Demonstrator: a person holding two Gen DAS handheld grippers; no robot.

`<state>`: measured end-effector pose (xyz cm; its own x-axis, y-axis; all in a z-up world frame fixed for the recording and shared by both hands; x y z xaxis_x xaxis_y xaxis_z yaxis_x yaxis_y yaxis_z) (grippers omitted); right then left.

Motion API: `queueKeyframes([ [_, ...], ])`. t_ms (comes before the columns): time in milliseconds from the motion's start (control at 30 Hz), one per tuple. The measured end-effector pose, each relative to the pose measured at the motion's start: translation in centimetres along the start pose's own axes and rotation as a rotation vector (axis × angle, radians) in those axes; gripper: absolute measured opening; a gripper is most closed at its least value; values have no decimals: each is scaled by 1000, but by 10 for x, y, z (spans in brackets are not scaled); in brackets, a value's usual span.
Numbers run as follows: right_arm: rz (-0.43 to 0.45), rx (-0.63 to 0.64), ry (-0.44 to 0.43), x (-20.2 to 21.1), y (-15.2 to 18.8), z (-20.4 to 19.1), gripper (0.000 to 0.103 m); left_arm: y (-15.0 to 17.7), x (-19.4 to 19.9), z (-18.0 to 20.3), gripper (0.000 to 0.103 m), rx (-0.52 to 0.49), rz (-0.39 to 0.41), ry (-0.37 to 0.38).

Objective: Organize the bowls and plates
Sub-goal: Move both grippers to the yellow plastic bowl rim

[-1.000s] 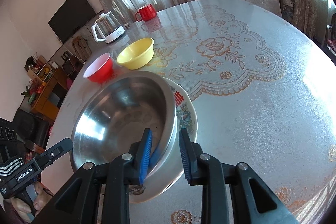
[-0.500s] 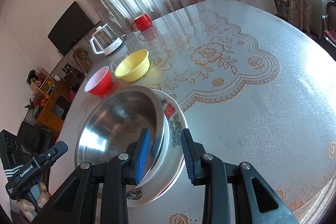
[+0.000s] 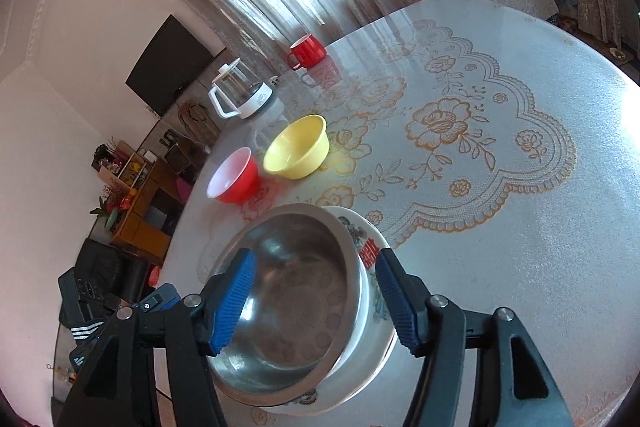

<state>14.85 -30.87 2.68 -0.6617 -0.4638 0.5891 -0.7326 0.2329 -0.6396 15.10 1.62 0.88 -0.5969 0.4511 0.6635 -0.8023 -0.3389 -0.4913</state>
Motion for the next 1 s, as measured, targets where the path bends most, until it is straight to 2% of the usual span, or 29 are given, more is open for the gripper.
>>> queueKeyframes([
  [100,-28,-44,-73,-9,-8,-3,64,-6,-7,3,86,-36,-23,-26],
  [300,-41,-66,-121,-26,-26,-9,64,-19,-27,2,86,-31,-90,-57],
  [467,-75,-86,-158,-47,-41,-6,64,-33,-42,9,86,-41,-119,-23],
  [633,-109,-97,-206,-70,-54,-8,42,-52,-55,31,85,-94,-121,35],
  [700,-112,-111,-207,-79,-61,-5,35,-58,-63,40,82,-136,-126,15],
  [800,-117,-132,-213,-94,-75,-2,32,-65,-80,49,69,-172,-159,-9],
  [867,-124,-140,-215,-105,-84,1,30,-70,-92,53,69,-181,-170,-24],
  [1000,-154,-170,-203,-130,-99,8,29,-78,-107,62,69,-198,-173,5],
])
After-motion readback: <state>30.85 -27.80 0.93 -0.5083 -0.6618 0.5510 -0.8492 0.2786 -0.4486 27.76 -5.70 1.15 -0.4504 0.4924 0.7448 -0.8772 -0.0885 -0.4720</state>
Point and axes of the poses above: each gripper's, at about its wrist camera, not at the fingertips, and x roughly against the way its jaws point, z to its right, y to its underside, the point moved 4 cm from there along -x, roughly the way its jaws point, and after that the axes turned 11 degrees about x, right-handed, at the moved point
